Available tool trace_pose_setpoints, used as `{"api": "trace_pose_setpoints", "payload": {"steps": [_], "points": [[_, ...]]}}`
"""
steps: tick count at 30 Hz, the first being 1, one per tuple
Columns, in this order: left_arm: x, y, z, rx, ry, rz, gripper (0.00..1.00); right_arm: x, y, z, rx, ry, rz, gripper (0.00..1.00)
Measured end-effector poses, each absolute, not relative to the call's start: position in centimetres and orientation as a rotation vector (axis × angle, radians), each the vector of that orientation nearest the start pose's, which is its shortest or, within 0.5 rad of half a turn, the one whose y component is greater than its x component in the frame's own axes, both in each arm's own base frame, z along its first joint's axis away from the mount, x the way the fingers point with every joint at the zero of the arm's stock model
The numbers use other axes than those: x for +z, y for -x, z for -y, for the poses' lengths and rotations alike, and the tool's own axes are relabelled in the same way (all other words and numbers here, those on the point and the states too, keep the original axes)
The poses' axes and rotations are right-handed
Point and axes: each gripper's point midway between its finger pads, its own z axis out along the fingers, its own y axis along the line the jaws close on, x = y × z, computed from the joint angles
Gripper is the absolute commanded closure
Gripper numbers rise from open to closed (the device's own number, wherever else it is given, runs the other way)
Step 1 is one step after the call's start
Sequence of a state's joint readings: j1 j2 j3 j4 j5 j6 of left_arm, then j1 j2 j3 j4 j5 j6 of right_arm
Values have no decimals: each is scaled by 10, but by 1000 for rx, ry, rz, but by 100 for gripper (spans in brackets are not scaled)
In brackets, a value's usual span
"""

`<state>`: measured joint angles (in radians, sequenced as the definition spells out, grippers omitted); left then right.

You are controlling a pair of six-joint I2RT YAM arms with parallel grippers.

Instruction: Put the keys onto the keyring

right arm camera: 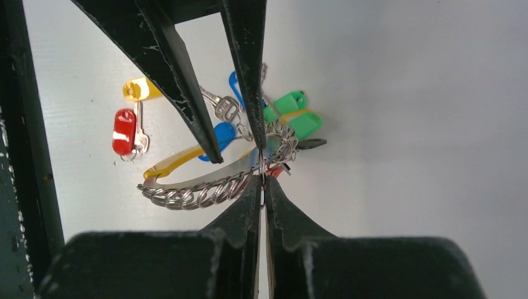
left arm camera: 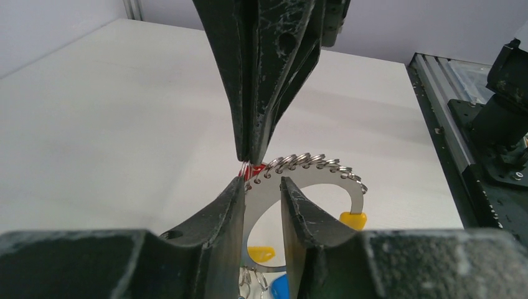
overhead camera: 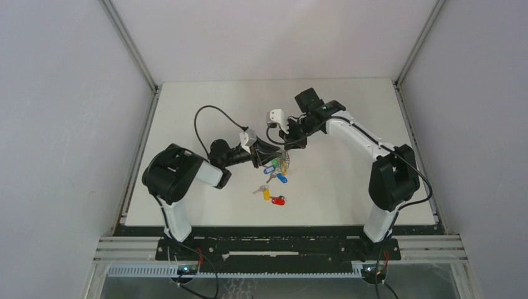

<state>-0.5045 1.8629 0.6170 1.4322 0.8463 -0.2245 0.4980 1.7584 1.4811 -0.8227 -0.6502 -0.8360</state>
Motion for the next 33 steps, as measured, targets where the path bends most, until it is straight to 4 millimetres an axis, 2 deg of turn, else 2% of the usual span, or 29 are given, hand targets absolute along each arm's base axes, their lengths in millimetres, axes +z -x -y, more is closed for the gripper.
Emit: {"api": "trace_pose_setpoints", "payload": {"steps": [6, 12, 16, 26, 33], "points": [[147, -302, 322, -1161, -922, -1257, 69, 152, -310, -265, 569, 1809, -1875, 100], [147, -302, 322, -1162, -923, -1257, 75, 148, -300, -268, 488, 1904, -1911, 100], [146, -301, 321, -1164, -926, -1255, 78, 148, -299, -268, 461, 1930, -1918, 100], [137, -295, 323, -1196, -960, -1266, 78, 144, -297, -261, 438, 1960, -1943, 100], [137, -292, 324, -1202, -971, -1260, 78, 146, -300, -262, 483, 1947, -1915, 100]]}}
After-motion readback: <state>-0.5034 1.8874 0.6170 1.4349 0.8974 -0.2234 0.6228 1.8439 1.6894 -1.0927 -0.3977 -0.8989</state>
